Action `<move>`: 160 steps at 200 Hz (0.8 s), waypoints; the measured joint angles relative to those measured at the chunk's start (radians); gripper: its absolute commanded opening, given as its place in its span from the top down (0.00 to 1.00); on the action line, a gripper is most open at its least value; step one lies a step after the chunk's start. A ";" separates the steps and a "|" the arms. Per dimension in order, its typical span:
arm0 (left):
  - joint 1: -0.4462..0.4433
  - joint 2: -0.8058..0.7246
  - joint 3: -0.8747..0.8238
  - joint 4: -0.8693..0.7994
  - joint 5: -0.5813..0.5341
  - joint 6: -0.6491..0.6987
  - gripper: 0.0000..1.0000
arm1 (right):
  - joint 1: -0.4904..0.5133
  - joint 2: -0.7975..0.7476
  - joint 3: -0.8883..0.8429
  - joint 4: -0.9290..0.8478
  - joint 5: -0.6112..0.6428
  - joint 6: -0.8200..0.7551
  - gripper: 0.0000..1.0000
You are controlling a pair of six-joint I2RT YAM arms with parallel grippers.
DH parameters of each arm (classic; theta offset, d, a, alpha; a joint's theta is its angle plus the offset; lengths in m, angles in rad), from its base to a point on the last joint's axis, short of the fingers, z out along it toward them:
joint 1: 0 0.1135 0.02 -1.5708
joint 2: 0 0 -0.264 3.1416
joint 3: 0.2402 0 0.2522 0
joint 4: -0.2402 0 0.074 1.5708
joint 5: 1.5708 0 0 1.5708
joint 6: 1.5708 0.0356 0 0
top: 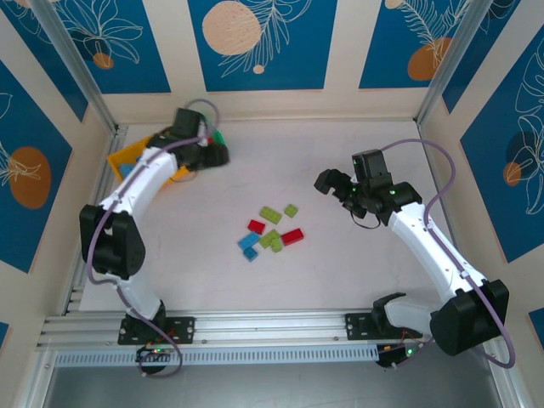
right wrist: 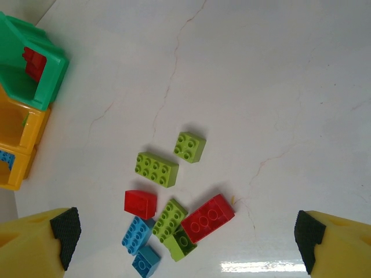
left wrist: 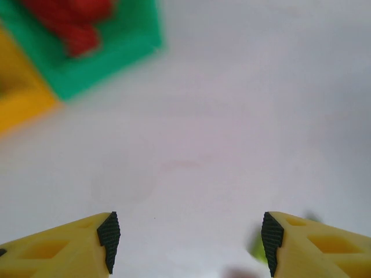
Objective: Sort the legos into containers by color
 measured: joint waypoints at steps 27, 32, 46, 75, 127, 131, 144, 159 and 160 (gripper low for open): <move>-0.190 -0.008 -0.089 0.007 -0.002 0.014 0.08 | 0.000 0.005 -0.005 0.003 -0.002 0.006 0.03; -0.213 -0.006 -0.101 0.007 -0.001 0.018 0.05 | 0.000 0.006 -0.005 0.005 -0.004 0.008 0.03; -0.268 0.012 -0.113 0.005 -0.005 0.034 0.00 | 0.000 0.008 -0.006 0.005 -0.008 0.011 0.03; -0.349 0.089 -0.090 -0.010 -0.037 0.093 0.00 | 0.000 0.008 -0.016 0.004 -0.011 0.018 0.03; -0.400 0.323 0.069 -0.076 -0.058 0.214 0.01 | 0.000 0.008 -0.023 0.004 -0.012 0.018 0.03; -0.400 0.338 0.081 -0.080 -0.060 0.219 0.02 | 0.000 0.008 -0.023 0.004 -0.012 0.018 0.03; -0.400 0.377 0.105 -0.093 -0.064 0.237 0.08 | 0.000 0.008 -0.023 0.004 -0.012 0.018 0.03; -0.400 0.412 0.128 -0.114 -0.074 0.249 0.14 | 0.000 0.008 -0.023 0.003 -0.012 0.018 0.03; -0.400 0.413 0.129 -0.115 -0.074 0.248 0.15 | 0.000 0.008 -0.023 0.003 -0.012 0.018 0.03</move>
